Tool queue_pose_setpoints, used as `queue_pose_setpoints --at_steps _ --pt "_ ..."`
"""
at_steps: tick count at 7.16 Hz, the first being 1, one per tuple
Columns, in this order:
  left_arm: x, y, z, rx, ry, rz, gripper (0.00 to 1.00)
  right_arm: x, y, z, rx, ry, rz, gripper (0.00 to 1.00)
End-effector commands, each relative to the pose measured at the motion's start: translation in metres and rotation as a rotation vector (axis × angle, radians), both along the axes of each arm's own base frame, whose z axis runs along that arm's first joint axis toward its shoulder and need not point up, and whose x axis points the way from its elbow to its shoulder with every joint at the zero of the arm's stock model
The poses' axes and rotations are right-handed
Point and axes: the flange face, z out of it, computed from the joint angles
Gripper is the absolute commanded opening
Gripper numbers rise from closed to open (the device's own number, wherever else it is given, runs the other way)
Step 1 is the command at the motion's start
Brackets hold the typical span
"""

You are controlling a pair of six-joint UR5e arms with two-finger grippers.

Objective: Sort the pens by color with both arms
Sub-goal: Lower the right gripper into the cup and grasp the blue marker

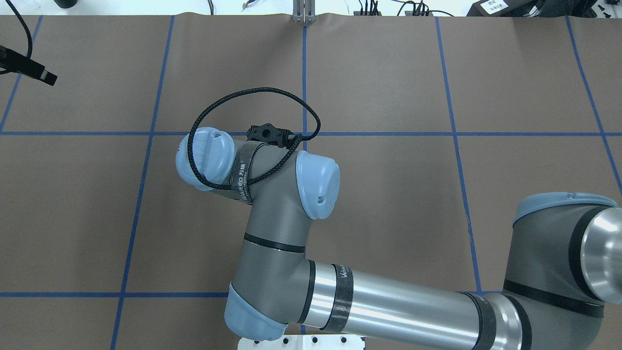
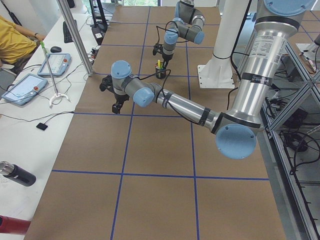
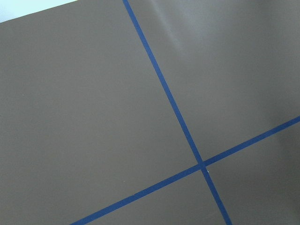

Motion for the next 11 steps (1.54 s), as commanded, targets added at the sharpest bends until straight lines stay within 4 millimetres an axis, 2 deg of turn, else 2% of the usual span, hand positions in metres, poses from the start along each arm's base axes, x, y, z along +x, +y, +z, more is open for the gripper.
queue_pose_setpoints --at_steps 1,3,6,7,8,9,11 --pt "0.000 0.000 0.000 0.000 0.000 0.000 1.00 -0.002 -0.001 0.002 0.004 0.009 -0.004 0.33" --pt "0.000 0.000 -0.001 0.000 0.000 0.000 1.00 -0.001 -0.001 0.001 0.008 0.006 -0.008 0.21" --pt "0.000 0.000 -0.001 0.002 0.001 -0.001 1.00 0.010 0.001 -0.009 0.015 -0.009 -0.007 0.19" --pt "0.000 0.000 -0.001 0.002 0.001 -0.001 1.00 0.031 0.008 -0.023 0.020 -0.007 -0.018 0.19" --pt "0.000 0.000 -0.001 0.002 0.001 -0.001 1.00 0.063 0.020 -0.039 0.031 -0.001 -0.041 0.18" --pt "0.000 0.000 -0.001 0.002 0.001 -0.001 1.00 0.090 0.023 -0.053 0.045 -0.026 -0.034 0.16" --pt "0.000 0.000 -0.001 0.002 0.001 -0.001 1.00 0.131 0.014 -0.075 0.096 -0.096 -0.020 0.10"
